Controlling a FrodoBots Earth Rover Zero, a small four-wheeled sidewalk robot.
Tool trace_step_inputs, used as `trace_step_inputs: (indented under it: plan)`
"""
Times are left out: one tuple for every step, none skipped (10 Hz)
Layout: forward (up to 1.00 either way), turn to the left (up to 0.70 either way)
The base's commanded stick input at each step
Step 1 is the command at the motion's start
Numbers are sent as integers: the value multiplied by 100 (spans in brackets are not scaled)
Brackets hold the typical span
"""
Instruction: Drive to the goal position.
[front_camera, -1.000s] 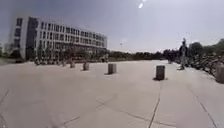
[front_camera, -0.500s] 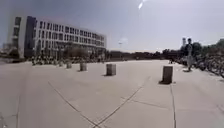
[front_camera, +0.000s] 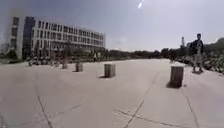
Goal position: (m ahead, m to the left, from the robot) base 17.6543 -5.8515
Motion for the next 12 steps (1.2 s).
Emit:
trace_step_inputs:
  plan:
    - [100, -18]
    - [100, -2]
    - [100, 0]
    - [100, -35]
    - [100, -40]
    - [100, -35]
    - [100, -15]
    - [100, 0]
    - [100, 0]
    - [100, 0]
    - [100, 0]
    - [100, 0]
